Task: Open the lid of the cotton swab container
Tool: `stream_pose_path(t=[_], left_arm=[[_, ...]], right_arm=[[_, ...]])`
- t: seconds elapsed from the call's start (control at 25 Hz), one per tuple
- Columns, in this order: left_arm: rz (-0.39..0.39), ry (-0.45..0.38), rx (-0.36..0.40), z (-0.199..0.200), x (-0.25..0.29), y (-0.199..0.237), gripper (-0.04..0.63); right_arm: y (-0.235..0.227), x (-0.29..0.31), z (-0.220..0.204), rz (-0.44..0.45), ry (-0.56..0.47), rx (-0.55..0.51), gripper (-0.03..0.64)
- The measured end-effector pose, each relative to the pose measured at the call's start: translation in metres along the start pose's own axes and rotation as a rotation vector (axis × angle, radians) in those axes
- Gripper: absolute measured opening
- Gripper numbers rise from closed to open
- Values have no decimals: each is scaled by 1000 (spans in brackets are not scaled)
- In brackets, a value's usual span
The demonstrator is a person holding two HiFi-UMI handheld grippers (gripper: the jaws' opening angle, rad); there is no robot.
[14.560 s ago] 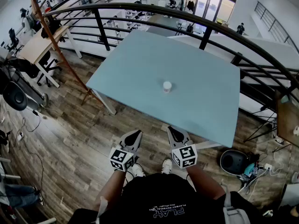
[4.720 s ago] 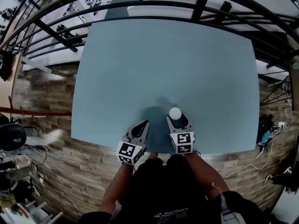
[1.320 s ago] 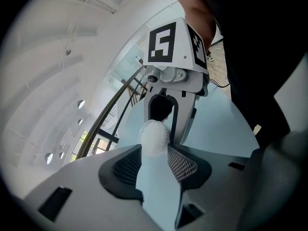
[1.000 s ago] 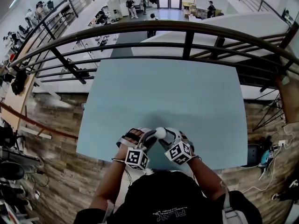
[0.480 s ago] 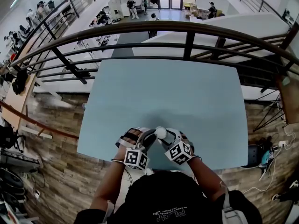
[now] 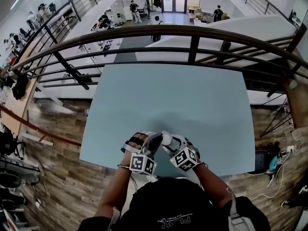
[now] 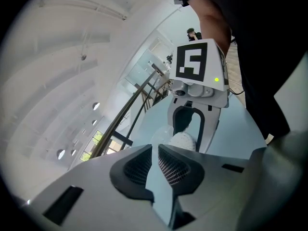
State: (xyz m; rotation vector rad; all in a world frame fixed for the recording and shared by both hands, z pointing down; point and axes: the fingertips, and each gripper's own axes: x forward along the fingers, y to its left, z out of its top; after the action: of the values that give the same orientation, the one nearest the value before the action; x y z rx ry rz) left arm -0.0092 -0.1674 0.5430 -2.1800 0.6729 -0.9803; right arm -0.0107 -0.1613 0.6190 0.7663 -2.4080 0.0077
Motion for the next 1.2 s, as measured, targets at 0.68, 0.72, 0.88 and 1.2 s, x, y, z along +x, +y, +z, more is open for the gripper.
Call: stream_pose_path(t=[0.68,0.72,0.88,1.2], left_arm=[[51,-30,12,18,8,19,54],[51,-30,11,18,8,18,54],[55,-36,-8,17,5,21,54],[62,-52,-121,12,2,22,133]], right_arm=[[28,-11,25,30,-50,-55,238],[29,-11,25,31,-52,-56,238],[28,-13,28,30,-56,-57,238],[22,-18,31,16,-78,-38,238]])
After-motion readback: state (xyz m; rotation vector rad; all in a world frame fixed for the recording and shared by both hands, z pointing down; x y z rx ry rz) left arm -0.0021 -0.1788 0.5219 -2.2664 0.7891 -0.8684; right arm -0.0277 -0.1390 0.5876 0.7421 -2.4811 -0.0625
